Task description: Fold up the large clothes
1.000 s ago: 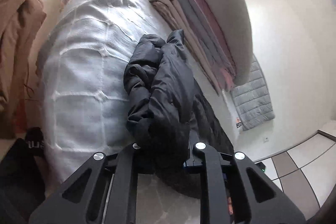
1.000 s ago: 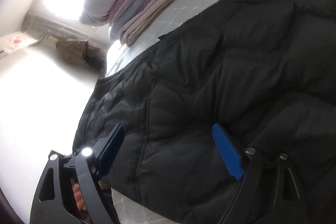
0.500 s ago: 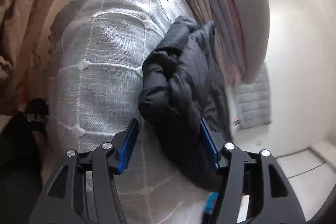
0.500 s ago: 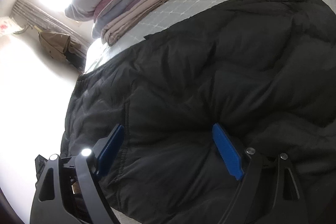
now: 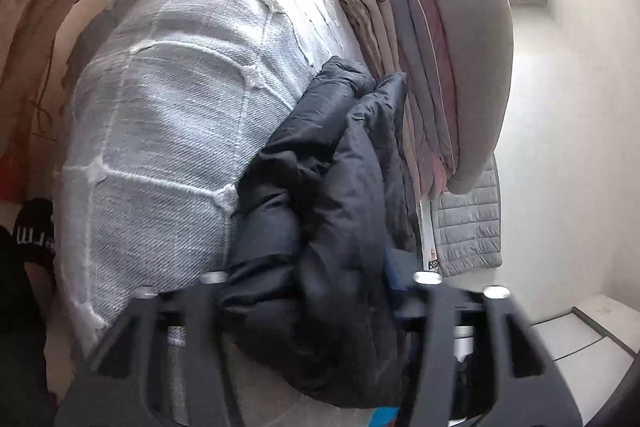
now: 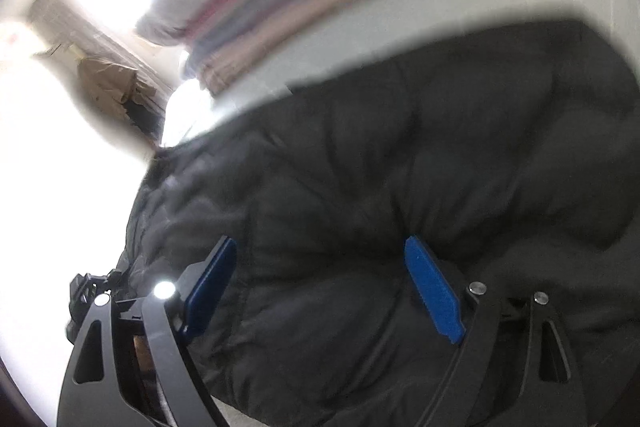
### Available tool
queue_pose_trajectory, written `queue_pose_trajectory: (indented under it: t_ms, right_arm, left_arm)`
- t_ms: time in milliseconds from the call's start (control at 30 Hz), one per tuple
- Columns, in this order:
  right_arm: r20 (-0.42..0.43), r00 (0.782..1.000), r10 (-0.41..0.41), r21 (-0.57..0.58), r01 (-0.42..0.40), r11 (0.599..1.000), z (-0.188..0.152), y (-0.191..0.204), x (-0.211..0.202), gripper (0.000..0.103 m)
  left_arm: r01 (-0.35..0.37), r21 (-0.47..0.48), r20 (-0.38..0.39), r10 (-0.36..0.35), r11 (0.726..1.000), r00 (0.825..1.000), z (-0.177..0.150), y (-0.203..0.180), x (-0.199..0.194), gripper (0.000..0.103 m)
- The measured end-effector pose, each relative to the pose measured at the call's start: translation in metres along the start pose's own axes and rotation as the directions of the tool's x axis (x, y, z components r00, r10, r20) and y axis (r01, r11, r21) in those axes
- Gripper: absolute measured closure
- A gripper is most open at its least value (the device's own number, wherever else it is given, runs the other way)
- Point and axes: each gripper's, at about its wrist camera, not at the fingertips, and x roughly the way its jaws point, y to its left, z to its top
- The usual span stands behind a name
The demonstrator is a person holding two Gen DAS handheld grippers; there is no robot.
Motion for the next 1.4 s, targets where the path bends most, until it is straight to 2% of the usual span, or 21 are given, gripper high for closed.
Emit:
queue_pose_trajectory:
  t_ms: [67, 133, 167, 200, 267, 300, 367, 400, 467, 500, 533, 600, 700, 767, 867, 967, 1067, 1167, 1233, 1300, 1400]
  right_arm:
    - [0.046, 0.998, 0.041, -0.083, -0.037, 0.996, -0.001, 0.018, -0.009, 0.02]
    - [0.02, 0.992, 0.123, -0.09, -0.12, 0.989, -0.001, 0.025, -0.005, 0.02]
    - [0.025, 0.997, 0.077, -0.106, -0.074, 0.992, -0.001, 0.028, -0.002, 0.02]
    - [0.048, 0.998, -0.028, -0.141, 0.034, 0.989, 0.0, 0.032, 0.001, 0.02]
    - [0.099, 0.974, -0.204, -0.205, 0.22, 0.954, 0.003, 0.038, 0.005, 0.02]
    - [0.122, 0.959, -0.257, -0.208, 0.277, 0.938, 0.005, 0.038, 0.005, 0.02]
    - [0.125, 0.948, -0.294, -0.203, 0.314, 0.927, 0.009, 0.034, 0.009, 0.02]
    - [0.093, 0.946, -0.312, -0.201, 0.325, 0.924, 0.009, 0.031, 0.017, 0.02]
    - [-0.038, 0.941, -0.337, -0.205, 0.322, 0.924, 0.003, 0.017, 0.042, 0.02]
    - [-0.097, 0.929, -0.357, -0.213, 0.331, 0.919, -0.003, 0.011, 0.056, 0.018]
    - [-0.111, 0.92, -0.376, -0.234, 0.344, 0.909, -0.005, 0.011, 0.062, 0.017]
    - [-0.101, 0.921, -0.377, -0.239, 0.345, 0.907, -0.005, 0.014, 0.061, 0.016]
    - [-0.077, 0.943, -0.324, -0.197, 0.304, 0.932, 0.0, 0.012, 0.045, 0.016]
    - [-0.034, 0.963, -0.269, -0.139, 0.262, 0.955, 0.007, 0.003, 0.016, 0.016]
    - [-0.014, 0.982, -0.188, 0.036, 0.189, 0.981, 0.024, -0.047, -0.05, 0.016]
    - [-0.013, 0.989, -0.149, 0.197, 0.149, 0.969, 0.019, -0.108, -0.108, 0.014]
    - [-0.013, 0.997, -0.078, 0.426, 0.076, 0.901, -0.02, -0.186, -0.161, 0.014]
    - [0.005, 0.999, 0.039, 0.613, -0.034, 0.79, -0.071, -0.248, -0.178, 0.014]
    - [0.044, 0.99, 0.132, 0.674, -0.127, 0.728, -0.094, -0.265, -0.176, 0.014]
    - [0.075, 0.969, 0.237, 0.712, -0.218, 0.668, -0.106, -0.274, -0.159, 0.014]
    - [0.094, 0.939, 0.331, 0.725, -0.293, 0.624, -0.107, -0.267, -0.132, 0.014]
  left_arm:
    - [0.0, 0.021, 0.01, -0.001, 1.0, 1.0, 0.0, -0.003, -0.001, 0.073]
    - [0.002, 0.037, 0.016, -0.003, 0.999, 1.0, 0.0, -0.006, -0.003, 0.075]
    - [0.001, 0.042, 0.017, -0.002, 0.999, 1.0, 0.001, -0.008, -0.003, 0.075]
    - [0.002, 0.045, 0.019, -0.003, 0.999, 1.0, 0.002, -0.01, -0.002, 0.075]
    - [0.002, 0.049, 0.018, -0.003, 0.999, 1.0, 0.002, -0.012, -0.004, 0.075]
    - [0.003, 0.051, 0.018, -0.004, 0.999, 1.0, 0.003, -0.013, -0.004, 0.075]
    - [0.007, 0.06, 0.021, -0.008, 0.998, 1.0, 0.002, -0.014, -0.007, 0.075]
    - [0.007, 0.07, 0.024, -0.009, 0.998, 1.0, 0.002, -0.017, -0.007, 0.075]
    - [0.01, 0.078, 0.027, -0.012, 0.997, 1.0, 0.003, -0.019, -0.007, 0.075]
    - [0.015, 0.081, 0.027, -0.018, 0.997, 0.999, 0.003, -0.021, -0.007, 0.075]
    - [0.019, 0.084, 0.026, -0.021, 0.996, 0.999, 0.003, -0.022, -0.008, 0.075]
    - [0.015, 0.085, 0.026, -0.018, 0.996, 1.0, 0.003, -0.022, -0.009, 0.075]
    - [0.0, 0.054, 0.014, -0.001, 0.999, 1.0, 0.005, -0.015, -0.007, 0.075]
    - [-0.004, 0.02, -0.001, 0.004, 1.0, 1.0, 0.006, -0.007, -0.005, 0.073]
    - [-0.011, 0.018, -0.017, 0.012, 1.0, 1.0, 0.007, -0.002, -0.003, 0.068]
    - [-0.018, 0.006, -0.024, 0.018, 1.0, 1.0, 0.007, 0.001, -0.002, 0.06]
    - [-0.021, -0.003, -0.025, 0.021, 1.0, 0.999, 0.006, 0.004, 0.0, 0.058]
    - [-0.032, 0.004, -0.025, 0.032, 0.999, 0.999, 0.003, 0.001, 0.0, 0.056]
    - [-0.041, 0.003, -0.023, 0.041, 0.999, 0.999, 0.002, 0.0, 0.001, 0.056]
    - [-0.047, -0.003, -0.021, 0.047, 0.999, 0.999, 0.0, -0.001, 0.002, 0.055]
    - [-0.054, -0.004, -0.021, 0.054, 0.999, 0.998, -0.001, -0.002, 0.001, 0.054]
